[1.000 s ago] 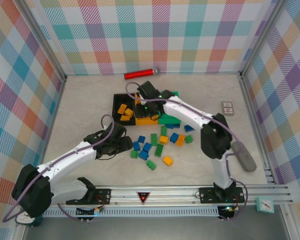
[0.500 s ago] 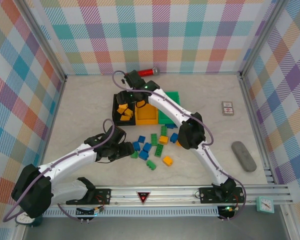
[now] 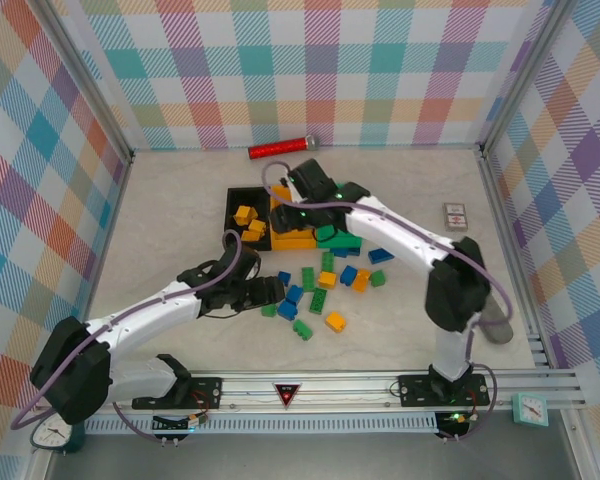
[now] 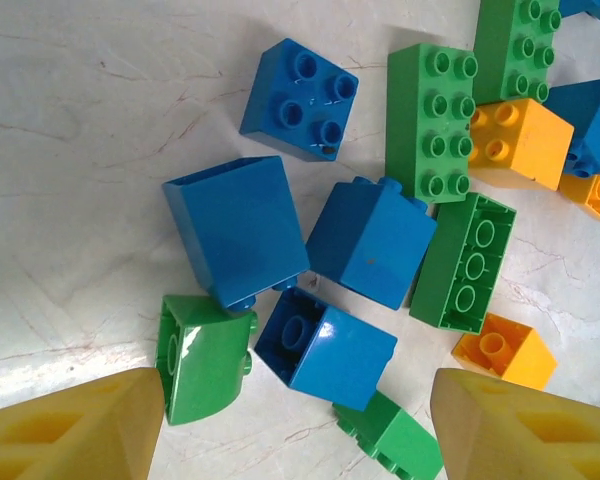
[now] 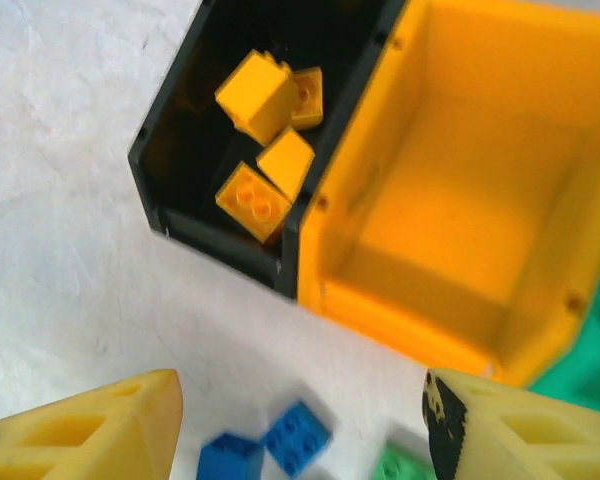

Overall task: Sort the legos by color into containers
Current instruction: Pick up the lego from the bottom-center of the table.

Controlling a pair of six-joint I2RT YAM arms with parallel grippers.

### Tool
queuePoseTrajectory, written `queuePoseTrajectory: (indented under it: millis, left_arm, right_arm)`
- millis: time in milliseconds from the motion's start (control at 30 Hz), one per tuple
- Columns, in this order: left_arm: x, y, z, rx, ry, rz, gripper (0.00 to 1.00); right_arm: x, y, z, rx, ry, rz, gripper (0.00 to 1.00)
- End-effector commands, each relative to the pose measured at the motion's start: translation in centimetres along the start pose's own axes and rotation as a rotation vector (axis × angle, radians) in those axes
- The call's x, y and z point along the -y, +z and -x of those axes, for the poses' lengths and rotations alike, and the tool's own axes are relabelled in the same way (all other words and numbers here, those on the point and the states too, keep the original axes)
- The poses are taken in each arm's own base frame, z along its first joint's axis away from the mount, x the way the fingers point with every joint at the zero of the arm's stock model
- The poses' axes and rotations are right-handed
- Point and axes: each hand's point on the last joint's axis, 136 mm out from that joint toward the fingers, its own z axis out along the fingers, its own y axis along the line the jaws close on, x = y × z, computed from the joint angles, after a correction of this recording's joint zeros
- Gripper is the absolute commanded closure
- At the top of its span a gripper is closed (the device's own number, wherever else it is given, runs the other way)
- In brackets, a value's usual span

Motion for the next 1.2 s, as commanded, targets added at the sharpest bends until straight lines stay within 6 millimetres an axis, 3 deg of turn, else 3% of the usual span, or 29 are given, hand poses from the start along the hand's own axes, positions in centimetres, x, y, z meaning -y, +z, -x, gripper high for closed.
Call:
queuePoseTrajectory:
  millis: [0,267,467,633,833,967,1167]
  left_arm:
    - [0.0,0.0,0.8,0.040,-0.009,0.031,0.30]
    - [-0.7,0.8,1.8,0.097,-0.070,0.060,0.31]
    - [-0.5,1.1,2.7,0.123,-0.076,0.069,0.31]
    - [-0.2,1.5,3.1,0.121,-0.075,0.074,0.32]
    - [-0.5,1.3,2.9,0.113,-0.085,0.090,0.32]
    - [-1.6,0.9,2.6,0.124,-0.113,0.136,0.32]
    - [-2.4,0.4,2.3,0.147,-0.133,0.143,0.32]
  right_arm:
    - [1.6,-0.8,-3.7,-0.025,0.037,-0.029,0.35]
    - [5.8,-4.7,-14.7,-0.160,0.074,-0.125,0.35]
    - [6.3,-6.5,-21.3,-0.261,0.029,-0.107,0.35]
    - [5.3,-5.9,-23.1,-0.295,0.026,-0.050,0.36]
    - [3.7,-3.3,-23.7,-0.353,-0.015,-0.036,0.37]
    - [4.0,-1.3,-25.6,-0.425,-0.056,-0.075,0.39]
    - [3.6,-0.5,-26.2,-0.441,-0.067,-0.095,0.67]
